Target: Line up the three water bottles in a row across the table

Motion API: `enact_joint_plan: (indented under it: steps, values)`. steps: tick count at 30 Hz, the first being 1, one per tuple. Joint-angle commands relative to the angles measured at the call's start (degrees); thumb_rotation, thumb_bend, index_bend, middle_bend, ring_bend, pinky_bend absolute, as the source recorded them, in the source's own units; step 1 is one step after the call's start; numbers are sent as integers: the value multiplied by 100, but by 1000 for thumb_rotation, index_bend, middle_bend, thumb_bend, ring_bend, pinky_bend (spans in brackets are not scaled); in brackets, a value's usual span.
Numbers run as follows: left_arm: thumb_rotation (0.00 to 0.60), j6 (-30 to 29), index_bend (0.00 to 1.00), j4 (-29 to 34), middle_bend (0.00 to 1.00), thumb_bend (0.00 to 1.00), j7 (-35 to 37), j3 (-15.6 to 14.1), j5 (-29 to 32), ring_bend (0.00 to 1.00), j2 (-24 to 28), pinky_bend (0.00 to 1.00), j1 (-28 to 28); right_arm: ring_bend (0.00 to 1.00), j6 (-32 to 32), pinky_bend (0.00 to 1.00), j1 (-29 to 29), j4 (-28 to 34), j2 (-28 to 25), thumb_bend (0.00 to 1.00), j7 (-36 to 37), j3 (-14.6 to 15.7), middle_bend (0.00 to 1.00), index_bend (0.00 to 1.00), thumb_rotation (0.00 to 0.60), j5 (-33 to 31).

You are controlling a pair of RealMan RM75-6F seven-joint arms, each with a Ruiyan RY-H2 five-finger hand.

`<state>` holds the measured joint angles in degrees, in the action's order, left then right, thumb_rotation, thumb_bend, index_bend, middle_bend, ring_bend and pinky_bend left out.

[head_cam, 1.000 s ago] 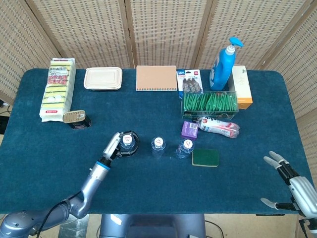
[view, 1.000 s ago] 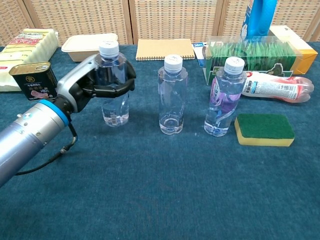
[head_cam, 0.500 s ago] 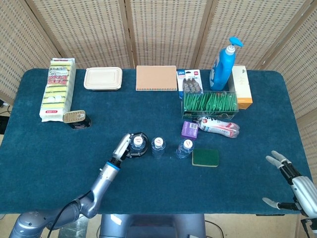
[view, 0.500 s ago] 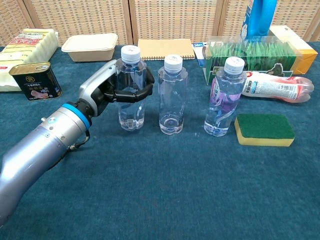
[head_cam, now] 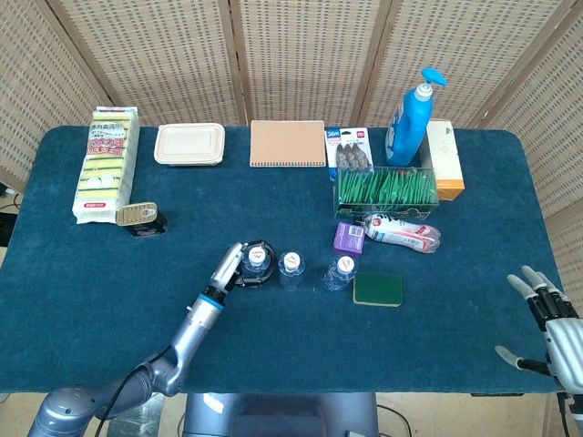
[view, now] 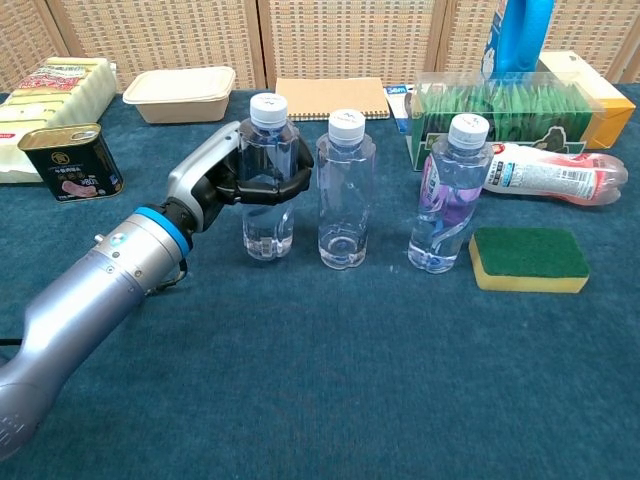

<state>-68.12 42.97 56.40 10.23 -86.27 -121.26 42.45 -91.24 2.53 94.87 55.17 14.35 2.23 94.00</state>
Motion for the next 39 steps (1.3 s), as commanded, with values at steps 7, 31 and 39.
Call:
enact_joint_plan:
  steps: [7,31,39]
  values:
    - [600,90,527,-374,554,375,120,-34,-6,347,-196,491,107,0,58,110,-41,92,-7,0,52,-52,20,106,600,-16]
    - [600,-119,0,-946,0,312,368,-206,-85,0,-374,217,46,0,123,110,-78,84,-74,0,154,-67,20,106,600,58]
    - [600,-284,0,-950,0,212,419,-269,-107,0,-306,160,-78,0,143,110,-78,106,-95,0,156,-72,20,106,600,78]
